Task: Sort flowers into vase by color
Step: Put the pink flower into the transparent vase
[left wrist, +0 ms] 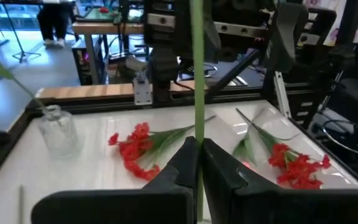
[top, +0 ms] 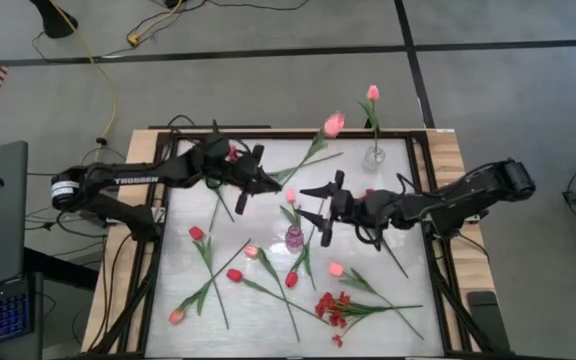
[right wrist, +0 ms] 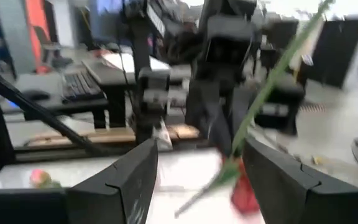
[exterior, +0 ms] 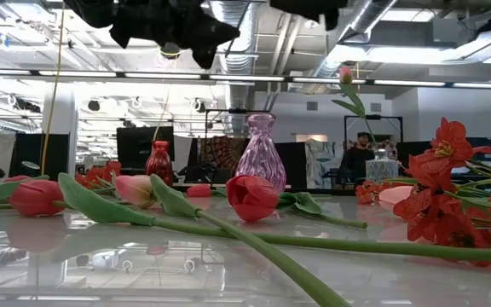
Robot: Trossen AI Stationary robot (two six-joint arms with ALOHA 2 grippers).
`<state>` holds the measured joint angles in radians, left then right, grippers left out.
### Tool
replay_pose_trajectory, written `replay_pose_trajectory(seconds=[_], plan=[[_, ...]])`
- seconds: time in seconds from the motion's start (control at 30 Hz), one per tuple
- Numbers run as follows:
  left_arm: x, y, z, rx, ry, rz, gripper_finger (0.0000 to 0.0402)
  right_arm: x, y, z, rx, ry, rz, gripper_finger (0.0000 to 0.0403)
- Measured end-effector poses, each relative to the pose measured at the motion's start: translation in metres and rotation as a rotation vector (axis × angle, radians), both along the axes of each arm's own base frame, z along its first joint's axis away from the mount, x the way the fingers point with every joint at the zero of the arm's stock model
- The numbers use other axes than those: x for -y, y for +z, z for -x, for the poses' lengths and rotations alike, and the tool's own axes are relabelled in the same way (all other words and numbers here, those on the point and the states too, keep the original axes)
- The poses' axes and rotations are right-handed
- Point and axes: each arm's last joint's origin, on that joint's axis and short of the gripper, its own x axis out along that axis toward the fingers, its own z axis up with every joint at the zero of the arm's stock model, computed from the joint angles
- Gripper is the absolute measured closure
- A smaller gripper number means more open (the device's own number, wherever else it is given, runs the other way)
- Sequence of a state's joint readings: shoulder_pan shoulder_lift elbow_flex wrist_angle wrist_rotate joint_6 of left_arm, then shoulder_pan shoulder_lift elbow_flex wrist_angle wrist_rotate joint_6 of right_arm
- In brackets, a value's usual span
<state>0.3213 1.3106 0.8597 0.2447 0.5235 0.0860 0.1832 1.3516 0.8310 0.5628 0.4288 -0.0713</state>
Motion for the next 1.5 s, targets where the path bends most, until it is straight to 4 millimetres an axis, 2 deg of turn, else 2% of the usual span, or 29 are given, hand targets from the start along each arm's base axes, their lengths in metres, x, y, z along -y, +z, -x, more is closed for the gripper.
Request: replay_pose_trajectory(seconds=[0.17, 0.33, 0.73, 0.9, 1.27, 1.4, 1.5], plan=[[0.018, -0.001, -0.005, -0.012, 0.034, -0.031, 0.0401, 0.003, 0.01, -0.004, 0.043, 0.033, 0.103, 0.0142], [0.028, -0.001, -0.008, -0.003, 0.042, -0.079, 0.0401, 0.003, 0.018, -0.005, 0.062, 0.031, 0.129, 0.0142], [0.033, -0.002, -0.009, -0.014, 0.063, -0.087, 0.0401, 0.006, 0.021, -0.005, 0.078, 0.016, 0.13, 0.015], [0.033, -0.002, -0.009, -0.024, 0.072, -0.087, 0.0401, 0.008, 0.021, -0.005, 0.08, 0.009, 0.129, 0.0199], [0.033, -0.003, -0.009, -0.026, 0.072, -0.087, 0.0401, 0.012, 0.021, -0.005, 0.076, -0.025, 0.127, 0.0366], [0.033, -0.003, -0.009, -0.029, 0.081, -0.106, 0.0397, 0.013, 0.02, -0.005, 0.065, -0.026, 0.128, 0.0381], [0.032, -0.004, -0.009, -0.042, 0.089, -0.132, 0.0371, 0.013, 0.019, -0.003, 0.036, -0.042, 0.119, 0.0381]])
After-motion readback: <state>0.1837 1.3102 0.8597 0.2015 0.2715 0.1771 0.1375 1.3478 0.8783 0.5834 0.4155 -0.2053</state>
